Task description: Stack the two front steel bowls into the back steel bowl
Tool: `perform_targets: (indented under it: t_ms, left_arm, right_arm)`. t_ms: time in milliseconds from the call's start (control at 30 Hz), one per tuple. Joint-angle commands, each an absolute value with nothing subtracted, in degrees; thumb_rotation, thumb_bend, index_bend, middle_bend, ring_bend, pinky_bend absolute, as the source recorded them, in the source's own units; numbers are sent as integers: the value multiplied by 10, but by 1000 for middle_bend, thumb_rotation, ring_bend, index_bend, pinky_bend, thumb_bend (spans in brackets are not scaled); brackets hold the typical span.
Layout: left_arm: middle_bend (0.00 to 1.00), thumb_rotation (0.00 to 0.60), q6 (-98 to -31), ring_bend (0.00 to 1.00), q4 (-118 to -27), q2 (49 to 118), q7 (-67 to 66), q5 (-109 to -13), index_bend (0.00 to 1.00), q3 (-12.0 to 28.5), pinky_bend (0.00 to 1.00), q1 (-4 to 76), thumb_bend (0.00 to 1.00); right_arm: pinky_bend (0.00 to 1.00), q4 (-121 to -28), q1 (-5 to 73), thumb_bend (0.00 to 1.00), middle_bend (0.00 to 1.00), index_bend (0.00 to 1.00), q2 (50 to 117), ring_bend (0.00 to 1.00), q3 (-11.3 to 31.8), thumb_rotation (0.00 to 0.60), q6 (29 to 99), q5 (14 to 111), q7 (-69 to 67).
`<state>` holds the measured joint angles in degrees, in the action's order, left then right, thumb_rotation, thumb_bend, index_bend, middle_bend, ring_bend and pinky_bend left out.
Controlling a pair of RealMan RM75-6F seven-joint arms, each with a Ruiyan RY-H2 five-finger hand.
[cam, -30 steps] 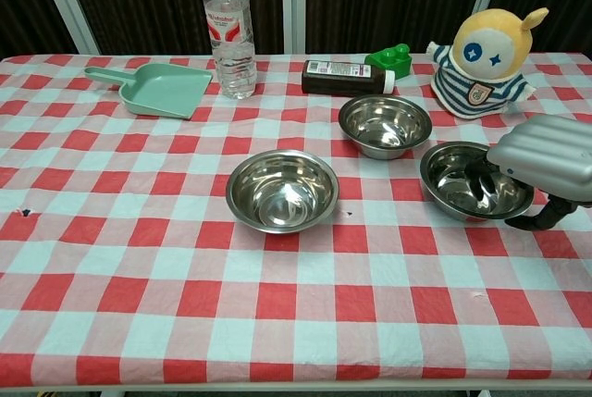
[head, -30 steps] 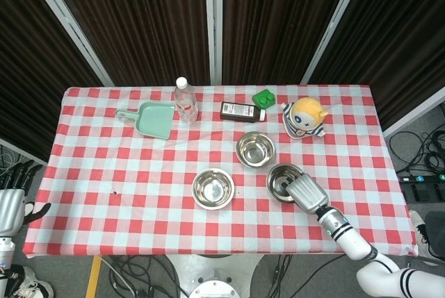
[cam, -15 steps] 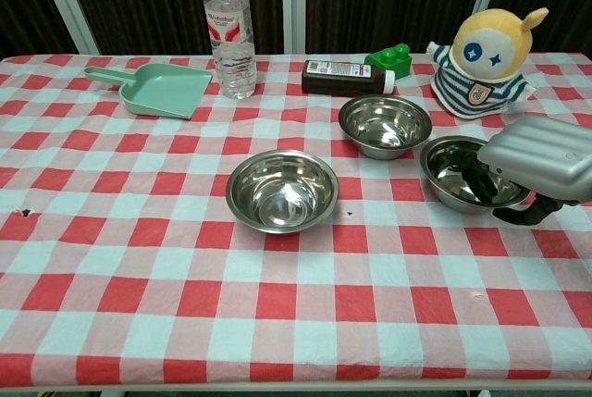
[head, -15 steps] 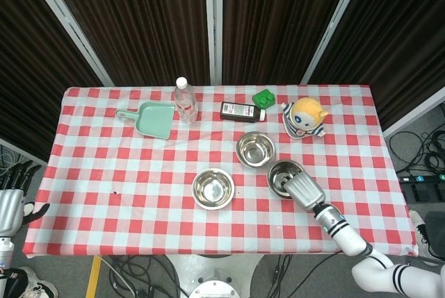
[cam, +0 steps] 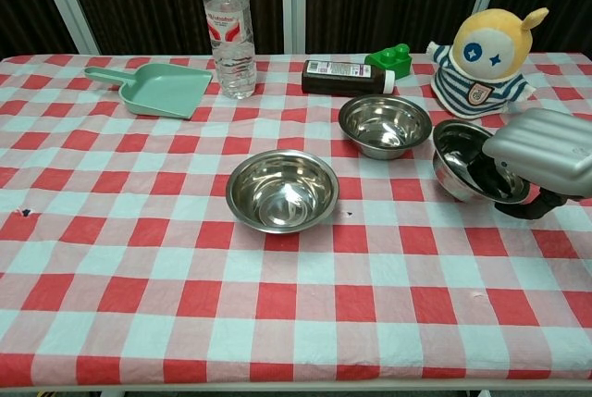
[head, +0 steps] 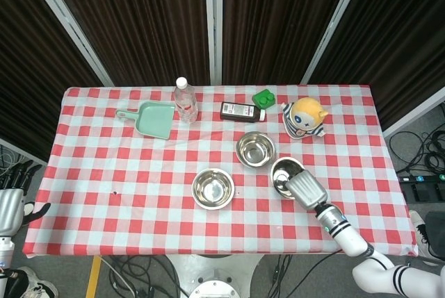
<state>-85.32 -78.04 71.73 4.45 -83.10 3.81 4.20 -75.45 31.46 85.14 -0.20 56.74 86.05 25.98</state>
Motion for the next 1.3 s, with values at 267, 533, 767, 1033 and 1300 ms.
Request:
perform_targets:
  t_ms: [267,533,767,1033,1300]
  left_arm:
    - [203,600,-853,118,-787,715,45,-831,201,39,210,43,198]
    - [204,600,-853,118,-791,714,41,-834,201,39,210,44,198]
    - [203,600,-853,118,-795,710,41,-833,201,40,210,45,199]
    - [203,600,-853,118,-793,707,46,-828,202,42,210,44,198]
    - [203,600,-854,118,-788,705,56,-827,202,44,210,43,198]
  right_arm:
    - [585,-797,314,330,587,670,821,644,9,600,600,872,267]
    - [585,-827,362,334,587,670,814,644,62,600,570,845,300]
    - [585,-795,418,335,587,671,843,644,95,600,510,799,343]
    - [585,-731,469,335,588,671,885,644,103,600,450,753,371]
    - [585,-680,495,335,585,672,919,644,97,600,428,722,390]
